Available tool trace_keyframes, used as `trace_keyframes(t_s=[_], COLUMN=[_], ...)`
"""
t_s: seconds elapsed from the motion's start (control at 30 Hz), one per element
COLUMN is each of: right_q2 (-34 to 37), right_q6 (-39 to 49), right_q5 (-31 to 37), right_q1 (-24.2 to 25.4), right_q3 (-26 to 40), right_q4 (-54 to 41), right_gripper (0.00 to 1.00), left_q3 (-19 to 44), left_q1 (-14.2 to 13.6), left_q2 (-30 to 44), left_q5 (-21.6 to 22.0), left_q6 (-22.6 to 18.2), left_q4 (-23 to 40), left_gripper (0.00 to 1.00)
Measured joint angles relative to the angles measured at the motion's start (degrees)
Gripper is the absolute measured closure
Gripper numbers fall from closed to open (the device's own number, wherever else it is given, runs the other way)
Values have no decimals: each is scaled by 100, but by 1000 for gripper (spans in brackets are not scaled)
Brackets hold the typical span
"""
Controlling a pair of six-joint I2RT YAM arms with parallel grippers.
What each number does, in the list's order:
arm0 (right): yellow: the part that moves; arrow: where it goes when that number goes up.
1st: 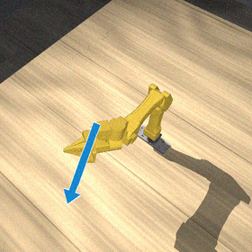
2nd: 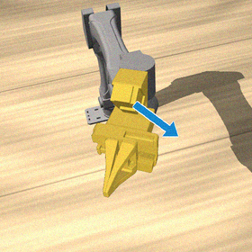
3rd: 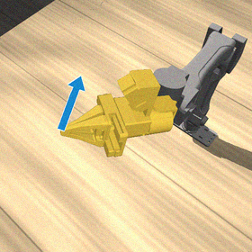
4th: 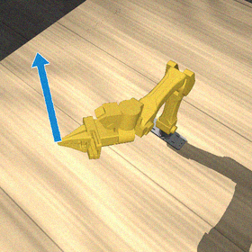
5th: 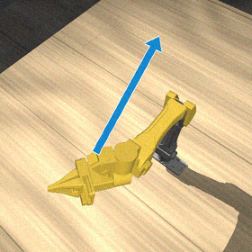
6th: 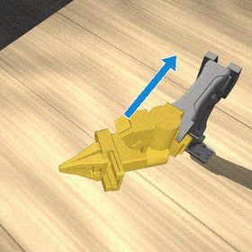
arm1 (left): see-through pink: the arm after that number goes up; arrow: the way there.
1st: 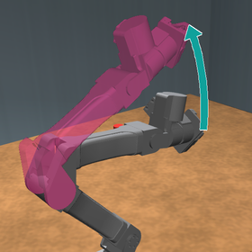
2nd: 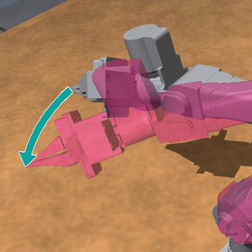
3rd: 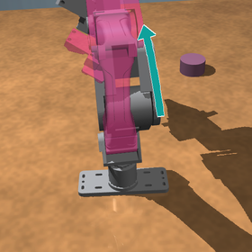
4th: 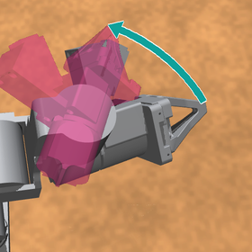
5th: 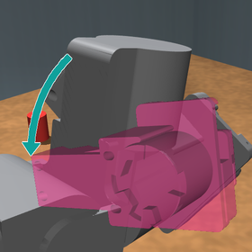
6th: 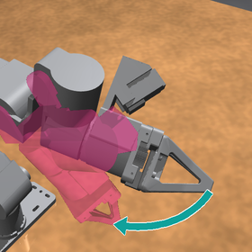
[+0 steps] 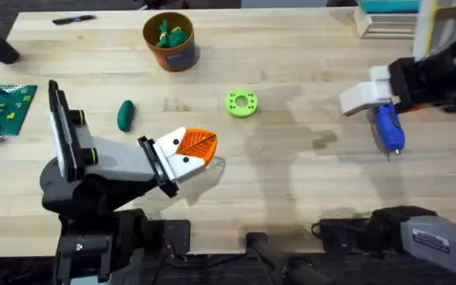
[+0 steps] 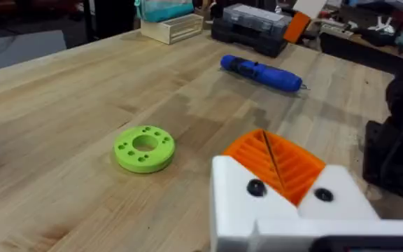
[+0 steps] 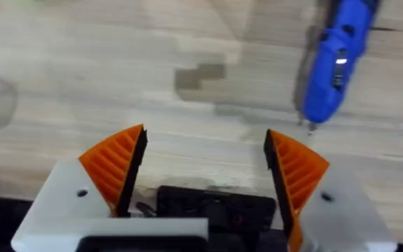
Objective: Pick up the gripper from the table and insert it into the empty holder that is missing its gripper. Then pick up a screw, insert it into the mounting hole, and use the screwdriver to tighten it. Finally, clean up the table by picking up the vegetable and placing it into the bucket.
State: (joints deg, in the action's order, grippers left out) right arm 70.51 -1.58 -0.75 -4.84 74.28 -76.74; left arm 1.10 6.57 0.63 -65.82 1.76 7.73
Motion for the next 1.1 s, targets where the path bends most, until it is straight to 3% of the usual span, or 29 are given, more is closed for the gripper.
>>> trace_keyframes(t_s=[0.27,0.4,0.93,1.1], right_q2=[439,788,3109,3383], right_q6=[862,1324,2138,2347], right_q5=[345,449,504,503], right_q1=[1477,1933,2296,2387], right_q3=[-8,-8,-8,-11], right_q4=[695,1007,2388,2615], right_gripper=[7,8,8,8], left_q3=[0,0,0,0], left_q1=[0,0,0,0], left_q2=[1,-1,-1,-1], left_q5=[0,0,0,0], left_q6=[0,0,0,0], left_q4=[0,0,0,0], left_gripper=[994,994,994,994])
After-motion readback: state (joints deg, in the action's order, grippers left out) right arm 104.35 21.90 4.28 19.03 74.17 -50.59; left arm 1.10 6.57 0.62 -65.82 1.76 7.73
